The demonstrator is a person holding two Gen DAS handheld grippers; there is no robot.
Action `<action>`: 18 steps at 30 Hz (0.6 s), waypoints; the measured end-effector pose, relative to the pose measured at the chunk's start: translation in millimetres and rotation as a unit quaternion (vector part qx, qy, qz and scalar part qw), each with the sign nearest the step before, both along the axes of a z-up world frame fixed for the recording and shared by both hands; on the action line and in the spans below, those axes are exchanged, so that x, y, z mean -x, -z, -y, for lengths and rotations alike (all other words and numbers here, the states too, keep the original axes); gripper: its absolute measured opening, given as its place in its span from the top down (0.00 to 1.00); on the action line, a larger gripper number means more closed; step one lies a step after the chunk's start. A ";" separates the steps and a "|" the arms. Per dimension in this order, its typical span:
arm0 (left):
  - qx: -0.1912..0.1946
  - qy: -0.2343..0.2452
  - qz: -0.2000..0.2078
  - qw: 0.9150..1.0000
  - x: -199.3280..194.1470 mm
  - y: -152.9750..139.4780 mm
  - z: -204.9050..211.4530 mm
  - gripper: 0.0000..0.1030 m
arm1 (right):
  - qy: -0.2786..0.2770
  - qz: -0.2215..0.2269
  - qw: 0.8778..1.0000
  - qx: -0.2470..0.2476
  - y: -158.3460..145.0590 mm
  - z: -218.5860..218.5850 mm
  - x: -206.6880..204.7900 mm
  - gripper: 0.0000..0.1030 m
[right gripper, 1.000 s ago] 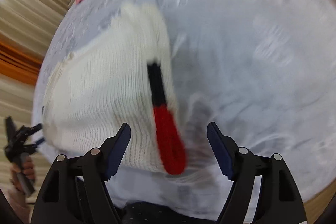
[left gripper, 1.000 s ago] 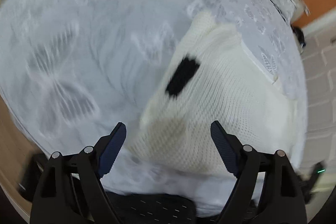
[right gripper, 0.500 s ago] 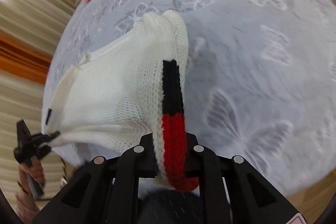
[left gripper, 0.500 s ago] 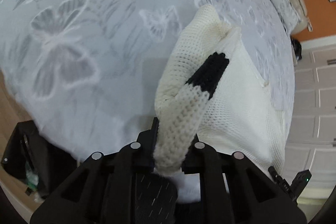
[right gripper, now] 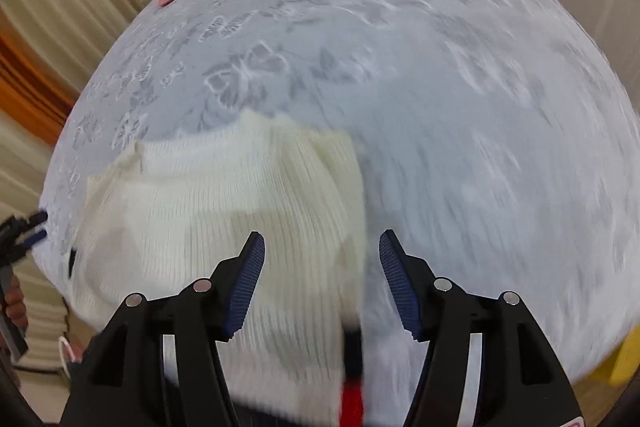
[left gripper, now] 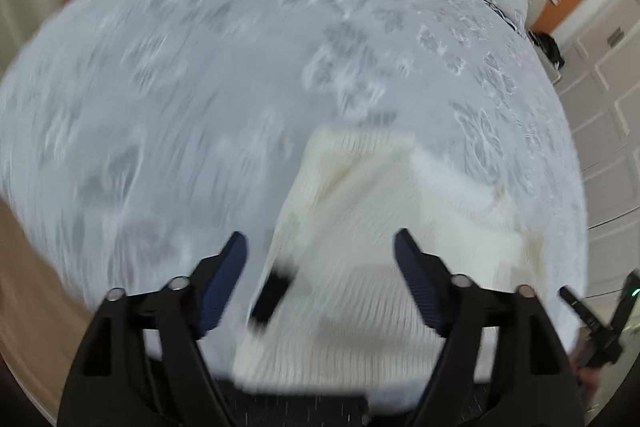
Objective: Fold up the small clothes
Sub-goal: 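Lower the folded hem onto the sweater and open both tools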
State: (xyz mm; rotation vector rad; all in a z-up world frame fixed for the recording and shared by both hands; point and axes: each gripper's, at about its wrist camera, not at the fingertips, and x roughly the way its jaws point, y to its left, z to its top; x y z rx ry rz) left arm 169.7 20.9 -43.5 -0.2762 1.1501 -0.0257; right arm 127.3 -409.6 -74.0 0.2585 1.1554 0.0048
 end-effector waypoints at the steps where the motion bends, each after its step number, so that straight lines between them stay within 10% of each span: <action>1: -0.005 0.008 -0.001 1.000 -6.8 4.6 5.6 0.24 | -0.010 -0.010 1.000 0.005 12.5 -6.0 -14.8 0.43; 3: -0.010 0.039 -0.034 0.999 -33.3 36.4 19.9 0.24 | -0.031 -0.046 0.998 0.006 38.2 -17.3 -36.6 0.51; 4: -0.009 0.046 -0.055 0.997 -35.9 51.8 23.2 0.38 | -0.032 -0.057 0.998 0.009 44.7 -18.0 -37.5 0.90; 6: 0.026 0.063 -0.100 0.993 -51.0 77.8 28.1 0.93 | -0.023 -0.041 0.999 -0.004 34.2 -16.0 -35.3 0.91; 10: 0.090 0.040 -0.042 0.994 -55.8 49.2 9.2 0.94 | -0.006 0.043 0.999 -0.019 -20.4 -1.8 -34.9 0.91; 16: -0.003 0.050 -0.035 0.998 -85.9 61.2 22.3 0.89 | 0.026 -0.050 0.998 0.000 44.4 11.3 -67.3 0.84; 18: -0.029 0.042 -0.075 0.996 -85.4 76.0 19.5 0.89 | 0.041 0.005 0.999 -0.020 12.0 9.0 -44.8 0.85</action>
